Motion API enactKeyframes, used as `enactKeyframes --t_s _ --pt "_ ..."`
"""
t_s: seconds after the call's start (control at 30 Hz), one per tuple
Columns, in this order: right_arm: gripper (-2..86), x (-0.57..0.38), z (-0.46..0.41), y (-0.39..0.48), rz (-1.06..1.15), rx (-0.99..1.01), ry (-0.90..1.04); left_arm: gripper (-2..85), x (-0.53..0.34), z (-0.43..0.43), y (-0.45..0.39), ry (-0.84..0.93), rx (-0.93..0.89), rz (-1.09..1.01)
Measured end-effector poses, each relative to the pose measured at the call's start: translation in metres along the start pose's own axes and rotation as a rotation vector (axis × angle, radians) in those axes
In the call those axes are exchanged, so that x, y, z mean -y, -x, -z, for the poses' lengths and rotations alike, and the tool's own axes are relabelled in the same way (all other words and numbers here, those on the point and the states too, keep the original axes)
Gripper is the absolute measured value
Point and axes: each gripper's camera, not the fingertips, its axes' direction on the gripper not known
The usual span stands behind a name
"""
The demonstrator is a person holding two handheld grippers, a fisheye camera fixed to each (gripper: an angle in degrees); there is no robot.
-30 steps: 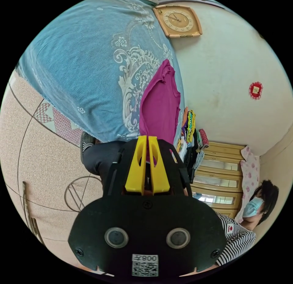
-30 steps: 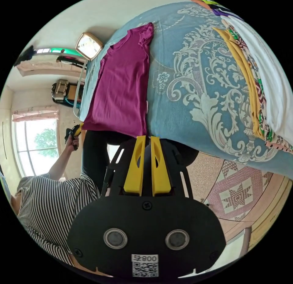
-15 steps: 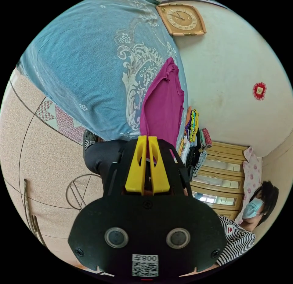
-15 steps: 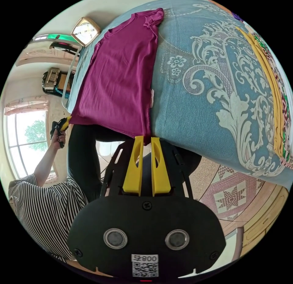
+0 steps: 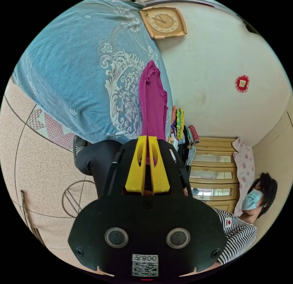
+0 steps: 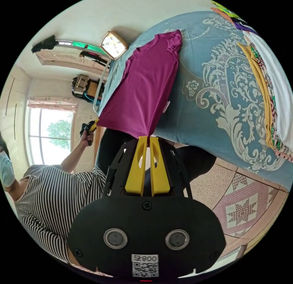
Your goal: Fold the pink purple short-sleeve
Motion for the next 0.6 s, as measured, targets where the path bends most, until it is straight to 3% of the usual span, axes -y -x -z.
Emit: enactKeyframes --t_s 0.6 --pt "0.9 -0.1 0.047 0.011 0.076 0.082 -0.02 0.6 -0.095 0.061 0.029 0.009 -0.125 -0.076"
